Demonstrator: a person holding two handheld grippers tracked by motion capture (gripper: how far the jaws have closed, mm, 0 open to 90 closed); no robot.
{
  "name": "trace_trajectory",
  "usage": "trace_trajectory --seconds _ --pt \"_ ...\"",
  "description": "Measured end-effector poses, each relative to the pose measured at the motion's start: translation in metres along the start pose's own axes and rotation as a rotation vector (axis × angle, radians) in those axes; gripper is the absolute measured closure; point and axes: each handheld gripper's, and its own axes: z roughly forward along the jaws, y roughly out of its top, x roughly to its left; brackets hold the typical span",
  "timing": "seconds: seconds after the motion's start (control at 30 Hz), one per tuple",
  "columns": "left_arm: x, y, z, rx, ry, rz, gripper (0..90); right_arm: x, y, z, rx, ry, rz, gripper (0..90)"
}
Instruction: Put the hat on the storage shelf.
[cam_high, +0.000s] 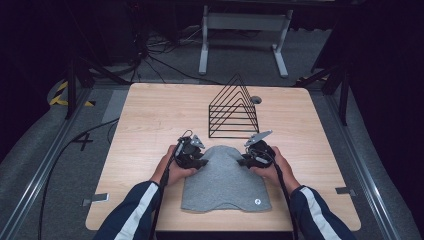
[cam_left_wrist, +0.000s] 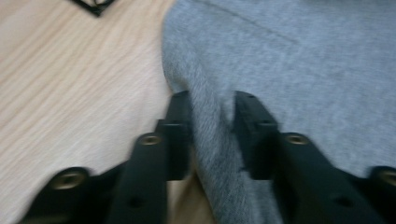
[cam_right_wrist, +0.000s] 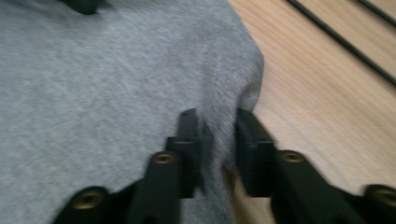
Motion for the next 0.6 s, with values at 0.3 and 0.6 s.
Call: trace_trajectory --seconds 0.3,0.6 --pt "-0.015 0.015 -0.017 -0.041 0.013 0.086 84.7 0.003 -0.001 -0.022 -0.056 0.001 -0.025 84.2" --pt "-0.031 0.059 -0.062 -0.163 0.056 0.172 85.1 0.013 0.011 -0.093 -0.206 -0.114 -0.072 84.3"
